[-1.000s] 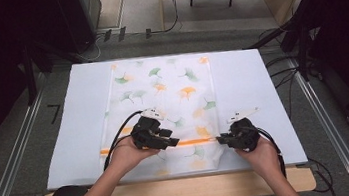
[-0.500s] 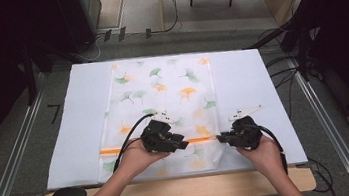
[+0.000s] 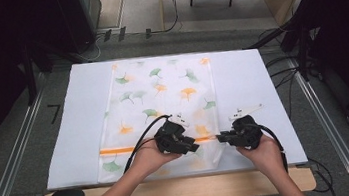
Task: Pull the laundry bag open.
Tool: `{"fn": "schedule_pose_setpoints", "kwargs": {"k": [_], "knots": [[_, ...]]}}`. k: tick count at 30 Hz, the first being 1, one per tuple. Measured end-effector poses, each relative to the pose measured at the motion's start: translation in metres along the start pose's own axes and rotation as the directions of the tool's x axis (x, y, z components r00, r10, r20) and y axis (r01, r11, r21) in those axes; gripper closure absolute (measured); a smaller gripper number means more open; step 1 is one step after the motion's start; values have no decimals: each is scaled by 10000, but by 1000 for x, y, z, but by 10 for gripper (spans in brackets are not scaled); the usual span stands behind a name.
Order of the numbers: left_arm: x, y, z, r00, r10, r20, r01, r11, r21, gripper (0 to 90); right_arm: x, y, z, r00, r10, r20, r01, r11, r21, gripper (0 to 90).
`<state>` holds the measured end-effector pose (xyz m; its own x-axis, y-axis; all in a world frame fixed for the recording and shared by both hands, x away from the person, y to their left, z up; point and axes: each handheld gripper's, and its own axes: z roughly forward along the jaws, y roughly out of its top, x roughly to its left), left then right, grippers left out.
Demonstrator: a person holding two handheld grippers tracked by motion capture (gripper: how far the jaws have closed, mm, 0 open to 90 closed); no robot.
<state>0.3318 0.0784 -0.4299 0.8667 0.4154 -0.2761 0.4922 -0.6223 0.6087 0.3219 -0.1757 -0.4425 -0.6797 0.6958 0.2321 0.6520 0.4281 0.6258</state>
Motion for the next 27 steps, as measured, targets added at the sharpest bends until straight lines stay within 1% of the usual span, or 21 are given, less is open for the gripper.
{"fn": "schedule_pose_setpoints", "kwargs": {"k": [2,4,6,7,9,13,14,15,17,18,22,23,27], "knots": [[2,1,2,9999,-163,31,163,9999,30,685,0,0,0,10000,-2,-13,2,10000,-9,842],[3,2,5,10000,-92,3,92,9999,-132,685,0,0,-1,10000,4,-10,-4,10000,-17,842],[3,3,8,10000,-15,-11,15,9998,-189,685,1,0,-1,10000,-32,-54,32,10000,-68,842],[2,4,9,10000,73,-9,-73,9999,-89,683,1,0,-1,10000,-15,-64,15,10000,-72,842],[1,6,12,10000,63,7,-63,9998,-170,677,1,1,-1,10000,-22,-70,22,10000,-85,842],[0,8,19,9999,118,24,-118,9999,-21,660,2,1,-2,9999,-123,-54,122,9998,-137,842],[-1,9,21,10000,79,51,-78,9999,-80,660,2,1,-2,9999,-123,-54,122,9998,-137,842],[0,9,22,9999,155,20,-155,9999,19,659,3,1,-2,9999,-131,-52,131,9998,-157,842],[-1,10,24,9999,126,-54,-126,9999,-2,653,3,2,-3,9998,-198,-84,196,9996,-188,842],[0,10,25,9999,156,-58,-156,9998,81,652,4,2,-3,9997,-237,-117,234,9995,-197,842],[1,11,28,9998,135,-169,-134,9999,84,650,5,2,-3,9993,-309,-228,305,9993,-201,842],[2,11,29,9999,77,-109,-77,10000,16,650,5,2,-4,9992,-314,-266,308,9993,-226,842],[3,12,32,9999,123,-54,-123,9999,6,638,8,3,-5,9977,-480,-473,463,9983,-364,842]]}}
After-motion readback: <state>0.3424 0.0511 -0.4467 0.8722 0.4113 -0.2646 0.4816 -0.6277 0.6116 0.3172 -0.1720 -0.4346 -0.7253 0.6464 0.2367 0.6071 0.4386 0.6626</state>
